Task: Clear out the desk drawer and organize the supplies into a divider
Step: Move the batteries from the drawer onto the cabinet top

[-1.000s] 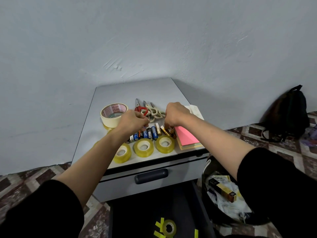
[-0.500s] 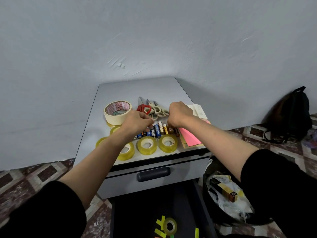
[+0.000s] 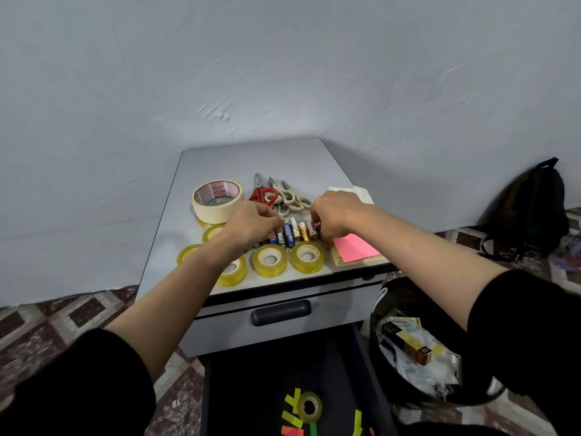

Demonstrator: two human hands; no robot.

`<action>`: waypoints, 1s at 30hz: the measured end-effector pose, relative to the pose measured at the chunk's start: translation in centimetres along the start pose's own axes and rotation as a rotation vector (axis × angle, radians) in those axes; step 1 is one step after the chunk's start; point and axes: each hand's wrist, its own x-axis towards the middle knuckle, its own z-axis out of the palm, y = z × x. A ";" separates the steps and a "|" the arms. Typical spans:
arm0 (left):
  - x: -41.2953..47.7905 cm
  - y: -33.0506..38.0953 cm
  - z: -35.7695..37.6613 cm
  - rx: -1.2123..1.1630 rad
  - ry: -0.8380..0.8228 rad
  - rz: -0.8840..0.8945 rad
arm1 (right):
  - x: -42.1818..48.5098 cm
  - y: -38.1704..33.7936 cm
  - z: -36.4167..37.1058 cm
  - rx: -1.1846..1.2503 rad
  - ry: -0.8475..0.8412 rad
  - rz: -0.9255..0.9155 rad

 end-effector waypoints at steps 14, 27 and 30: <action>-0.2 -0.2 -0.1 -0.020 -0.017 -0.017 | 0.9 0.3 0.0 0.162 0.163 -0.029; -0.5 -0.2 0.2 0.019 -0.007 0.029 | 2.3 1.2 1.1 0.102 0.066 0.040; -0.5 -0.4 0.2 0.026 -0.005 0.038 | 2.6 1.2 1.3 0.095 0.072 0.045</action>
